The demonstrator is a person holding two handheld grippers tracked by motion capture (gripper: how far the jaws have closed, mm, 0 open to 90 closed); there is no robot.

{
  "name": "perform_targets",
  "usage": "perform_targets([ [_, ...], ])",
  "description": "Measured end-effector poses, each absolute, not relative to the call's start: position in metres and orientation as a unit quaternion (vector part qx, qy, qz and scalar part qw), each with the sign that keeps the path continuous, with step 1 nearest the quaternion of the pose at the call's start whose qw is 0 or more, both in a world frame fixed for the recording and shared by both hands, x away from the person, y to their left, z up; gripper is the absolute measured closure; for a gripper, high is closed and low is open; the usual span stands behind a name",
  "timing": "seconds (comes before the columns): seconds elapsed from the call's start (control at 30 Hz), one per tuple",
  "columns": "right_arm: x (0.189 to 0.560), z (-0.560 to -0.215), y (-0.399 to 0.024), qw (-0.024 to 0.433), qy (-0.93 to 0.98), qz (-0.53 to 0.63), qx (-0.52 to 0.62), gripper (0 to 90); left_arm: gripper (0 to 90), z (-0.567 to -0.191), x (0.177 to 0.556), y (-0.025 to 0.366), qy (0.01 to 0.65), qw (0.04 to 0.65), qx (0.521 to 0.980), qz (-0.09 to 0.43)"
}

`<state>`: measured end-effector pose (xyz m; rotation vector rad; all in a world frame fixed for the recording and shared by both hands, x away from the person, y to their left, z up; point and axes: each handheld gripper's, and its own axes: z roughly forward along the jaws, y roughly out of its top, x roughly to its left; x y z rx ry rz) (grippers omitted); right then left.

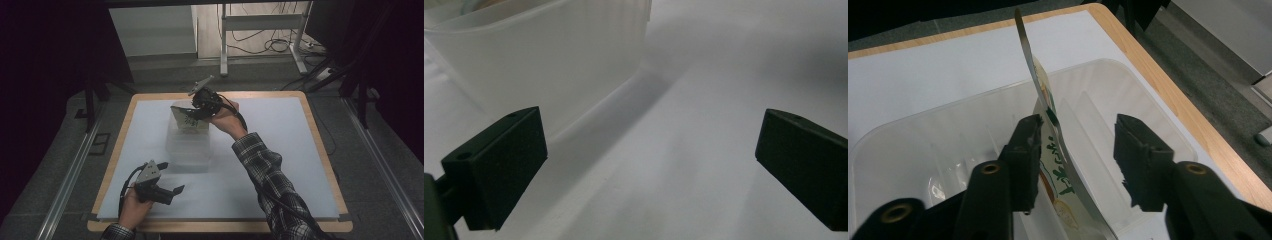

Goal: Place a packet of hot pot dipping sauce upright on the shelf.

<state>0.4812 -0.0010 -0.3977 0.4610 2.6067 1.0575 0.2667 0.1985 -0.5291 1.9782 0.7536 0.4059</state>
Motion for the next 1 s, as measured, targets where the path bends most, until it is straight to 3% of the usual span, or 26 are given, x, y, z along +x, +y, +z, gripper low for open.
perform_targets([
  [1.0,0.470,-0.388,-0.015,0.145,0.901,0.374,0.165,23.7,0.3,-0.530,0.267,0.197,0.307,0.473,0.809,0.165],
])
